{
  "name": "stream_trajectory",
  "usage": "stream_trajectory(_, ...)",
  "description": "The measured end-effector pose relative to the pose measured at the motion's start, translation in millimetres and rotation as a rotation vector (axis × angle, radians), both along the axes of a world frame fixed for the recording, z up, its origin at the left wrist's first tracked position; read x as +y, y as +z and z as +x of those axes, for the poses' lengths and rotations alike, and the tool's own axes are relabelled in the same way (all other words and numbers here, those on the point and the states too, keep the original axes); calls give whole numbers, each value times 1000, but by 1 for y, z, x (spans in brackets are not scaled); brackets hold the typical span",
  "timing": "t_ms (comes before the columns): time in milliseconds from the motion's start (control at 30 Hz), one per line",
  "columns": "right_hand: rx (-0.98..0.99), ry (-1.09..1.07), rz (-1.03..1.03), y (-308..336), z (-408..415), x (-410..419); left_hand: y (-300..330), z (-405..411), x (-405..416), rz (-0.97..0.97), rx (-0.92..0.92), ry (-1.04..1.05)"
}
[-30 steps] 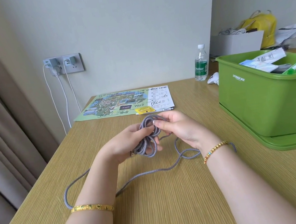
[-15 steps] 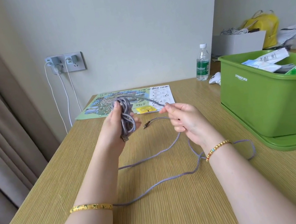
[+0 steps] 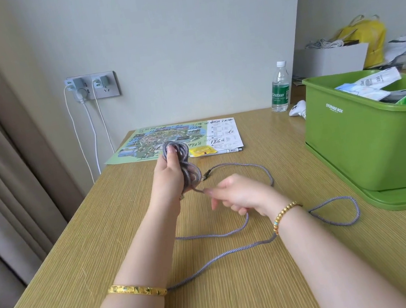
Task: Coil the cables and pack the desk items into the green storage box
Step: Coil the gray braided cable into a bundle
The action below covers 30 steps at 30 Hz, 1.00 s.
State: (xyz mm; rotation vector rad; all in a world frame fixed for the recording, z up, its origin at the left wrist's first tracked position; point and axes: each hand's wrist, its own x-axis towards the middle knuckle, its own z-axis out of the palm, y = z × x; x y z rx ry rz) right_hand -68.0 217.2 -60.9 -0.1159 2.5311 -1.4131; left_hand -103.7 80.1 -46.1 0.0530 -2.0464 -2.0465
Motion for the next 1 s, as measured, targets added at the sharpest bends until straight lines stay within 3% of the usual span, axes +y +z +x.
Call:
stream_trajectory(200,107,-151,-140,3,-4,11,9,-6,-14,-219,3,140)
stream_trajectory(367,76,-235,-264,8,-5,21,8,-8,-19,-235,43,130)
stream_trajectory(433,44,-147,-385,12,-2,25,5,-12,-21,-272,71,160)
stream_trajectory(533,19,154,-543,17,3,28,-2,-14,-21,-459,76,170)
stream_trajectory(600,34,273,-588,18,5,28,-7,-14,-17,-596,44,74)
stream_trajectory(667,74,255,-677,18,4,28,-9,-9,-10,-649,15,-110)
stream_trajectory(867,182,10,-796,16,-3,30,-4,9,-6,-552,65,-720)
stream_trajectory(1000,227,-92,-758,14,-5,28,-5,11,-6,-546,90,-757)
